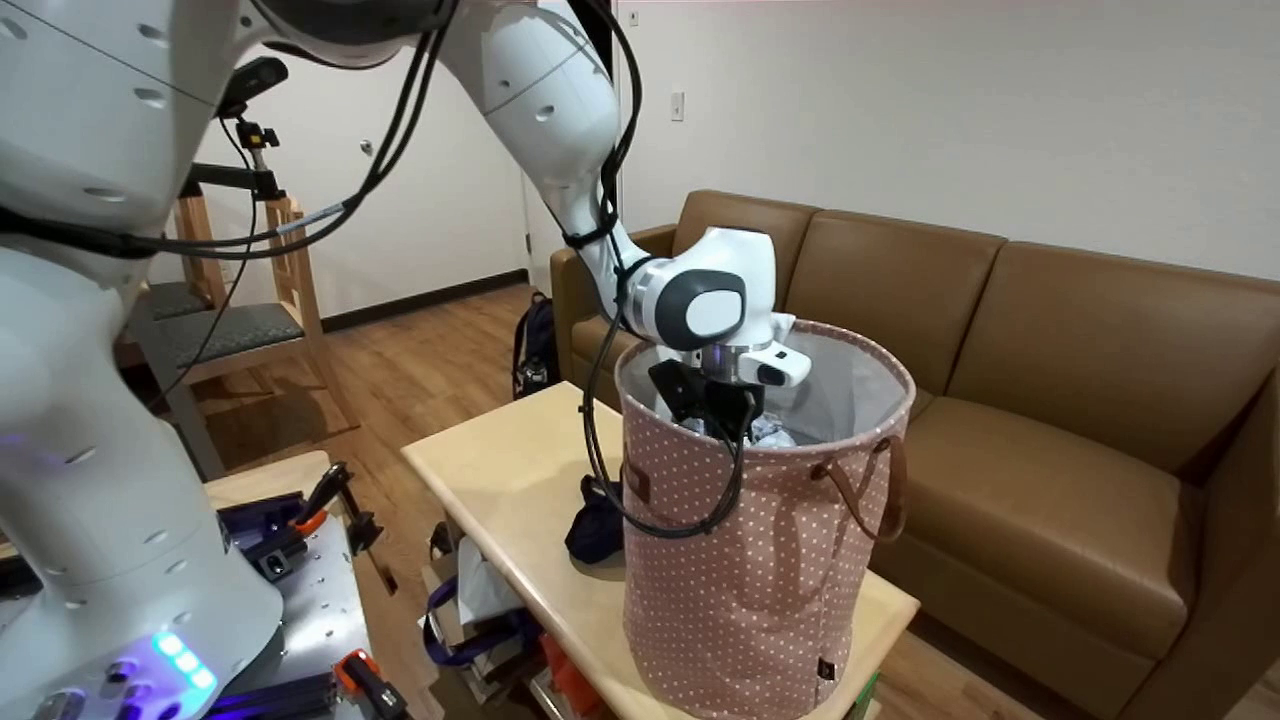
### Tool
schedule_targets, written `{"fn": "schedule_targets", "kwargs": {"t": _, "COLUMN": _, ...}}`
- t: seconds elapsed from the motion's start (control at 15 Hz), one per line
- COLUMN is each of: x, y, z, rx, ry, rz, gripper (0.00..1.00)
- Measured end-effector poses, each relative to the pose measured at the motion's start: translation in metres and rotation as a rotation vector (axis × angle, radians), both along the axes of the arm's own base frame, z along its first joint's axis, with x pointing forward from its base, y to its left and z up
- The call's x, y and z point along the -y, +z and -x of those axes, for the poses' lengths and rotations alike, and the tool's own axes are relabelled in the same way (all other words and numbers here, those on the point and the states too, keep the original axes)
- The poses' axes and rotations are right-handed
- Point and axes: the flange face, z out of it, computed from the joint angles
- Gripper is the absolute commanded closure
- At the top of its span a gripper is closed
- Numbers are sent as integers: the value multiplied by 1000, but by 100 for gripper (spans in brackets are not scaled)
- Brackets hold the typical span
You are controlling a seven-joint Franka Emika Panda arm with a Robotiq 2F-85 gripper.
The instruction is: Put the pajama pants into the laundry bin
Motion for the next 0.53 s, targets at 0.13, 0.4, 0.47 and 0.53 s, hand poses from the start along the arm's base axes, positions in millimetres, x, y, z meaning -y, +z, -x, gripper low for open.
{"fn": "schedule_targets", "kwargs": {"t": 0.13, "x": 0, "y": 1, "z": 0, "rx": 0, "ry": -6, "rz": 5, "gripper": 45}}
{"fn": "schedule_targets", "kwargs": {"t": 0.4, "x": 9, "y": 35, "z": 1, "rx": -5, "ry": -37, "rz": 25, "gripper": 19}}
{"fn": "schedule_targets", "kwargs": {"t": 0.47, "x": 12, "y": 52, "z": 3, "rx": -3, "ry": -47, "rz": 27, "gripper": 13}}
{"fn": "schedule_targets", "kwargs": {"t": 0.53, "x": 14, "y": 73, "z": 5, "rx": 7, "ry": -55, "rz": 26, "gripper": 6}}
